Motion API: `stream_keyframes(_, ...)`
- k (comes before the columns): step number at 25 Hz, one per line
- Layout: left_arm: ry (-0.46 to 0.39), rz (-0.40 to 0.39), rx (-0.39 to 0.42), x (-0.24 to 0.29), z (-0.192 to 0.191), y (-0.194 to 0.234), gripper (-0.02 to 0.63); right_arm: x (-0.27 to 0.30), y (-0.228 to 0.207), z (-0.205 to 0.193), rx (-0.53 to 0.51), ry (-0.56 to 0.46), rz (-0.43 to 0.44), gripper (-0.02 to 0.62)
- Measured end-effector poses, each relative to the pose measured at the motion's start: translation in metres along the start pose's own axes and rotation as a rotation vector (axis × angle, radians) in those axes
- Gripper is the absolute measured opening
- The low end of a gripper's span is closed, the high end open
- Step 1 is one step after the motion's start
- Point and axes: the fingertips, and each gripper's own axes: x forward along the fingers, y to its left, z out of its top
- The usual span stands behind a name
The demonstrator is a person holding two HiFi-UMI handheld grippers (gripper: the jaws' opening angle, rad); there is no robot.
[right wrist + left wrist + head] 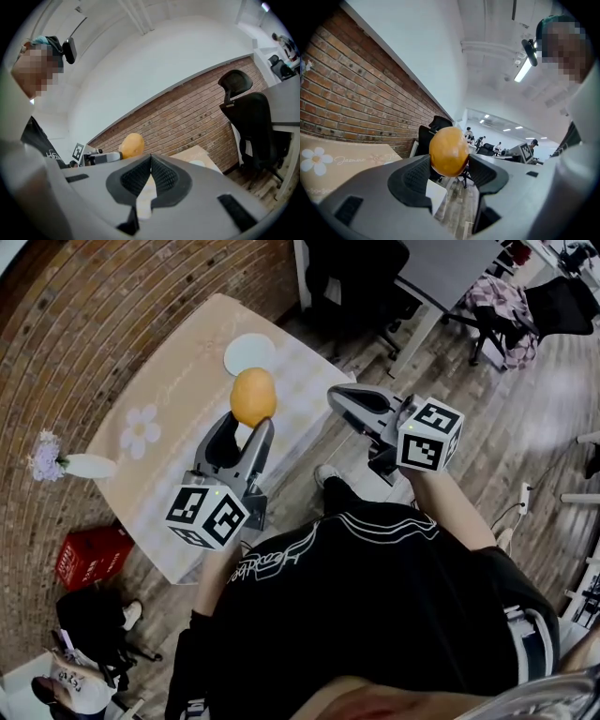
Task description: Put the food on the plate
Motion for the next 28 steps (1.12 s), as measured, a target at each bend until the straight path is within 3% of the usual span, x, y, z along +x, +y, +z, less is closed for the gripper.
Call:
stream_keyframes(8,0.014,0.043,-0.028,0.052,0.019,0.043,0.252,0.039,-0.057,0.031,0.011,0.025,0.021,-0.003)
stream_keyframes(28,0.042,0.196,-0.046,0.134,0.031,0.127,0.253,0.117,-0.153,0.051,0.054,0.093,0.114,-0.003)
